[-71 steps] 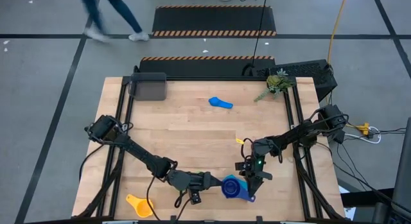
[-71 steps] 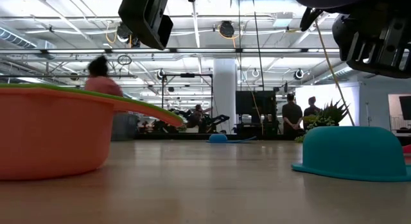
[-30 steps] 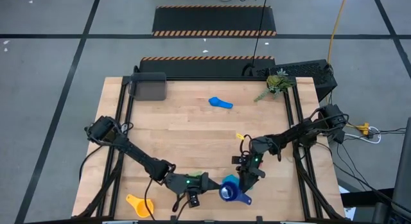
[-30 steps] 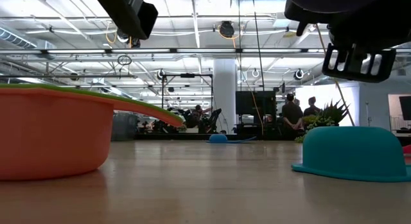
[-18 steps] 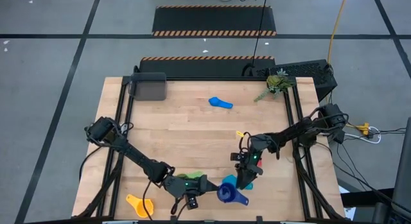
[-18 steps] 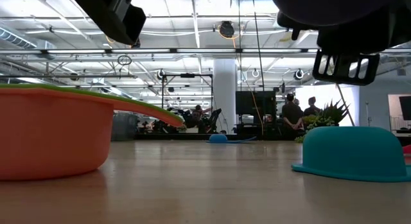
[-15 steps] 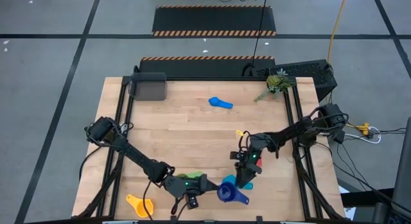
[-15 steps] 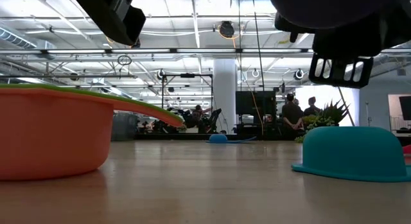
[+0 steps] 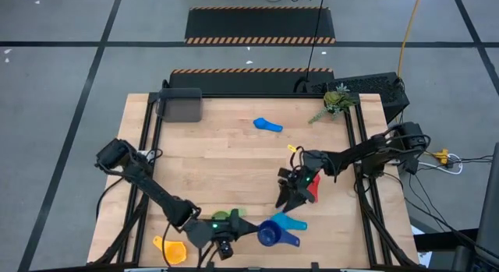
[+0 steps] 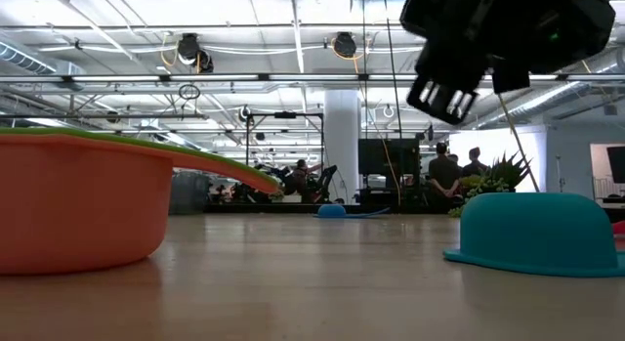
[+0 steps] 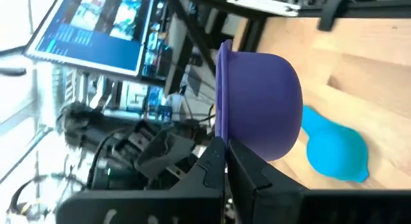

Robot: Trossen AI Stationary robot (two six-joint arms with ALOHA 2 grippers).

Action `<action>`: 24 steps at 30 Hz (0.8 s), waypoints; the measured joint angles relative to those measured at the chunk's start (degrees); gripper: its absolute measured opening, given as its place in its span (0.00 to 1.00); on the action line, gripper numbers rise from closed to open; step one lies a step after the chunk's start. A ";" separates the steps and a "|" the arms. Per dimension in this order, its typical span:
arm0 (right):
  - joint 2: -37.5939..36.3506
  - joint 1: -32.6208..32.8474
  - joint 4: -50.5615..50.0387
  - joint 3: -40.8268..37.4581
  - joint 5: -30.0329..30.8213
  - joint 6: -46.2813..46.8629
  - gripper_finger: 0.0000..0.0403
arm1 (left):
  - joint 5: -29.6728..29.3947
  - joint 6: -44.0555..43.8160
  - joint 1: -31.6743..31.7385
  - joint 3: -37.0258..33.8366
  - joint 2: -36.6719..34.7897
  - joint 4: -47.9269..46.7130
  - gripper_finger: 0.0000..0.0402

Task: Nest measuring cups in basket
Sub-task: Stack the purple measuring cup on top of the green measuring cup

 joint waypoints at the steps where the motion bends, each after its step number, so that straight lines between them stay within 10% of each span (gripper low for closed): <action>1: -1.37 -0.44 -1.06 0.00 1.01 -1.77 0.62 | -1.22 -1.13 -0.39 0.02 -0.54 -0.95 0.00; 15: -27.24 -0.96 -32.90 -0.02 29.55 -38.37 0.62 | -25.40 -12.16 -8.99 -0.02 -1.03 -8.30 0.00; 24: -30.37 8.26 -36.64 -0.02 46.29 -62.25 0.62 | -39.87 -26.55 -12.07 -0.02 -1.03 -11.46 0.00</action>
